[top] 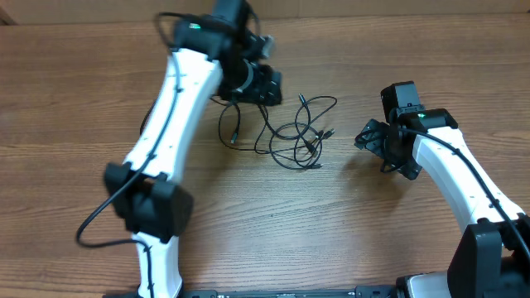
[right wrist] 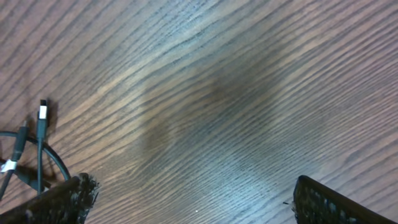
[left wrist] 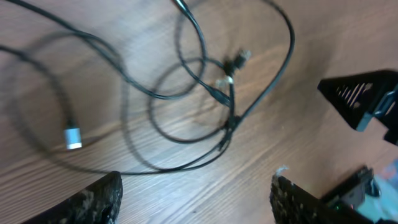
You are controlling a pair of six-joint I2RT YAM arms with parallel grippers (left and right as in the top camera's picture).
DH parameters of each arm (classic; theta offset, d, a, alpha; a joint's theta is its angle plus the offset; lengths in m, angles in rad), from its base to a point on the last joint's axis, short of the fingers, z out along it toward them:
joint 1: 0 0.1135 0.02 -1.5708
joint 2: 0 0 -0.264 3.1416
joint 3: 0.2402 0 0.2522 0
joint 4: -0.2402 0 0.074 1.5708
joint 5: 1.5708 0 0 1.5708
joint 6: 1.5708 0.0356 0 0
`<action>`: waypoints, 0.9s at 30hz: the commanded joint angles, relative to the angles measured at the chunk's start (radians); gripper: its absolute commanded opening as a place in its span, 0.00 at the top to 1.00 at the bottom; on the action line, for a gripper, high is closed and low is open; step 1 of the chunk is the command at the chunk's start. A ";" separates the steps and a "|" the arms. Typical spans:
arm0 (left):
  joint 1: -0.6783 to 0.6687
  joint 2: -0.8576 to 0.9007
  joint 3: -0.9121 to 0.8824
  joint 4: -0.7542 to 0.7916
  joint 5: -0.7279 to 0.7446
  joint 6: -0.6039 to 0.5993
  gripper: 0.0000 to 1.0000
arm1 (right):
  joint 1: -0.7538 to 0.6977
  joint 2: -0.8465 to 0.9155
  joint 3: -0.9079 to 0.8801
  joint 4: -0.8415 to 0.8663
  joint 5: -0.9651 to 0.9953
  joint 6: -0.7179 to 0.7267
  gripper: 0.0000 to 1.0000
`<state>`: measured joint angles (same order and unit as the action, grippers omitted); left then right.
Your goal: Untangle cables
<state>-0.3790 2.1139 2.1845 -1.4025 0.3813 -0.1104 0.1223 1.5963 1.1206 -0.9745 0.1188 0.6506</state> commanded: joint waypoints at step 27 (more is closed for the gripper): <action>-0.226 0.221 0.002 0.122 -0.218 0.069 0.96 | 0.001 0.005 -0.002 -0.006 0.000 -0.004 0.00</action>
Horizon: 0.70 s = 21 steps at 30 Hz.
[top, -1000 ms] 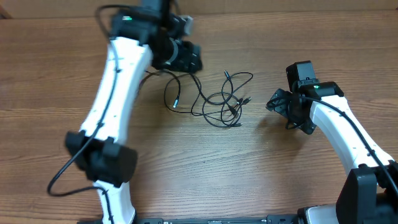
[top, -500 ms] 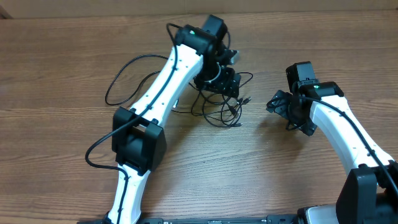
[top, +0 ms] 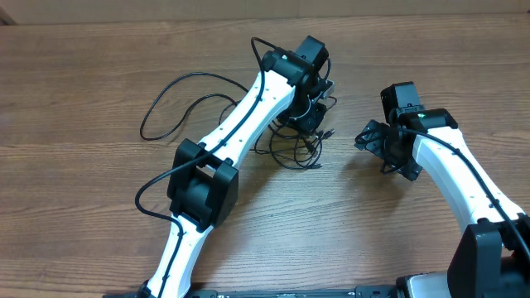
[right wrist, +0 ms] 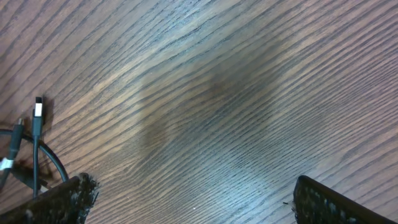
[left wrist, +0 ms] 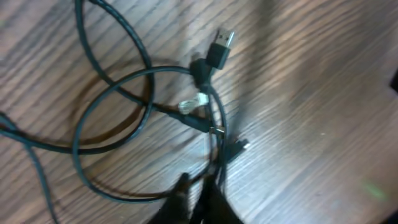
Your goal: Untangle cables
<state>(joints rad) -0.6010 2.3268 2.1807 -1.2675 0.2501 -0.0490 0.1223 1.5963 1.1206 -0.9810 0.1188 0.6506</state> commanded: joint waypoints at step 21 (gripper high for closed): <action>0.060 -0.387 0.444 -0.173 -0.409 -0.086 0.96 | 0.001 0.005 -0.002 0.003 0.000 -0.004 0.00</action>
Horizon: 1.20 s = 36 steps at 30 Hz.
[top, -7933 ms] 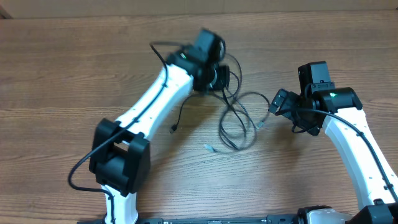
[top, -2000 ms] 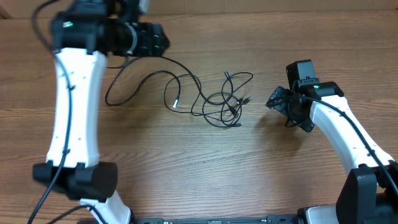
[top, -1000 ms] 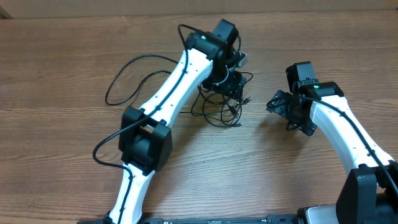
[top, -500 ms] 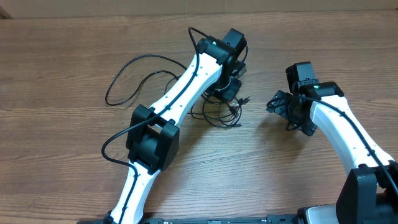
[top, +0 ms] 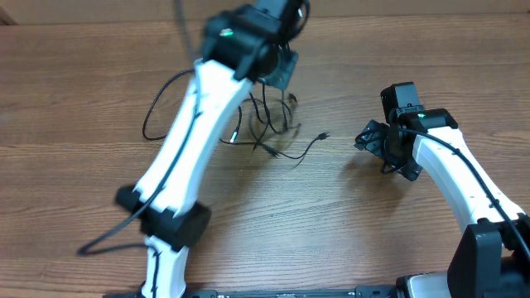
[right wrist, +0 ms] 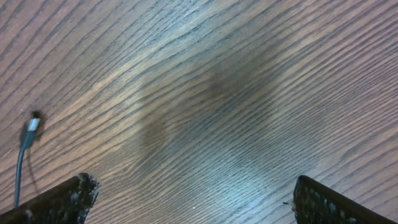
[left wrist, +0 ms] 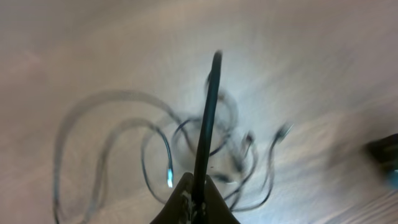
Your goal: Untangle cables
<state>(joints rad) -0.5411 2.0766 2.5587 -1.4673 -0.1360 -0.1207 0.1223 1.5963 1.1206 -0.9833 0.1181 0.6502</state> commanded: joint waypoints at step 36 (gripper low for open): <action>-0.001 -0.217 0.068 0.078 0.392 0.032 0.96 | 0.001 0.005 -0.001 0.483 -1.153 -0.520 0.00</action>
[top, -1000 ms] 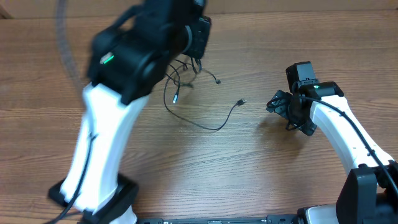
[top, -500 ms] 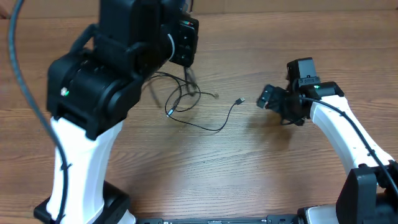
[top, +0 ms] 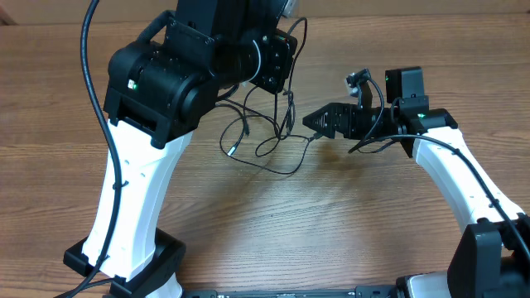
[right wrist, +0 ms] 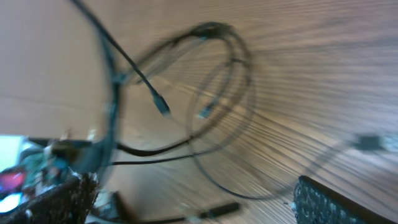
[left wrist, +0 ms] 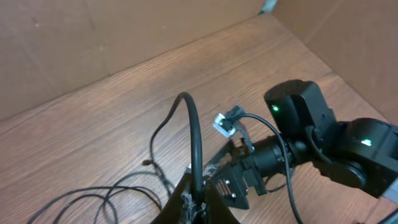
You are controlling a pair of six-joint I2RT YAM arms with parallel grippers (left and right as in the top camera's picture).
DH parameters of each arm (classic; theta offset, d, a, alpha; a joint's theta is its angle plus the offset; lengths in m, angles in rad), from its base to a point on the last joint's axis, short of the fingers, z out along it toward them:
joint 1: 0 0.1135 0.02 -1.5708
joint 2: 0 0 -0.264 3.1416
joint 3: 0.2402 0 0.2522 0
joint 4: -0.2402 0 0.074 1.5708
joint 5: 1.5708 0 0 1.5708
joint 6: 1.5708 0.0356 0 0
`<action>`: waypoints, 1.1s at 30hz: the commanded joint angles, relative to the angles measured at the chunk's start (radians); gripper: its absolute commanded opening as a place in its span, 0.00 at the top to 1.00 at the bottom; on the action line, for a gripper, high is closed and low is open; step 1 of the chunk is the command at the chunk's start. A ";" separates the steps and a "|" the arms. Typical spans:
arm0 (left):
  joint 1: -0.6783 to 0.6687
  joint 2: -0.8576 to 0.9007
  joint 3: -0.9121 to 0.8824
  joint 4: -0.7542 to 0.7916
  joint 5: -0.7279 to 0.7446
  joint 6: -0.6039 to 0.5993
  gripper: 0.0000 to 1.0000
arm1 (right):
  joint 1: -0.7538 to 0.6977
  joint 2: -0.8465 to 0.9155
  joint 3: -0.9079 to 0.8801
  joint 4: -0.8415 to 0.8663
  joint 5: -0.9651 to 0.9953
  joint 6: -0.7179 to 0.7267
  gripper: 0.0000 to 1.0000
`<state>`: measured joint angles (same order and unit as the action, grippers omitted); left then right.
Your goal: Untangle cables
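Thin black cables form a loose tangle (top: 263,136) on the wooden table, partly drawn upward. My left gripper (left wrist: 198,200) is raised high above the table's back and shut on one black cable (left wrist: 194,137), which arches over above the jaws. In the overhead view the left gripper (top: 277,70) sits above the tangle. My right gripper (top: 315,122) points left, level with the tangle's right edge. It is open, its fingers wide apart in the blurred right wrist view (right wrist: 208,199), with cable loops (right wrist: 217,93) beyond them.
A cardboard wall (left wrist: 93,37) stands along the back of the table (top: 373,240). The left arm's own black lead (top: 93,58) hangs at the left. A small connector with a white tag (top: 358,78) sticks up from the right wrist.
My left gripper, still shut on the cable, now stands higher. My right gripper was at the right over bare wood and now points left at the tangle's edge. The loops have shifted.
My left gripper was open over the left side of the flat tangle. Then it was down on the knot, shut on a cable. Then it held that cable lifted, the tangle stretched. Now it holds it high, and the right gripper has come to the tangle.
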<state>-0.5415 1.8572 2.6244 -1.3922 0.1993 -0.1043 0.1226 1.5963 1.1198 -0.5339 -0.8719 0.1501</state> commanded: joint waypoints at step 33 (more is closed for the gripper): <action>0.148 -0.008 0.003 0.036 0.489 0.109 0.96 | 0.000 0.011 -0.001 -0.319 0.875 0.299 0.00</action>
<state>-0.4393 1.8648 2.6186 -1.3609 0.6628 -0.0181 0.1242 1.5986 1.1191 -0.8425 -0.1535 0.4271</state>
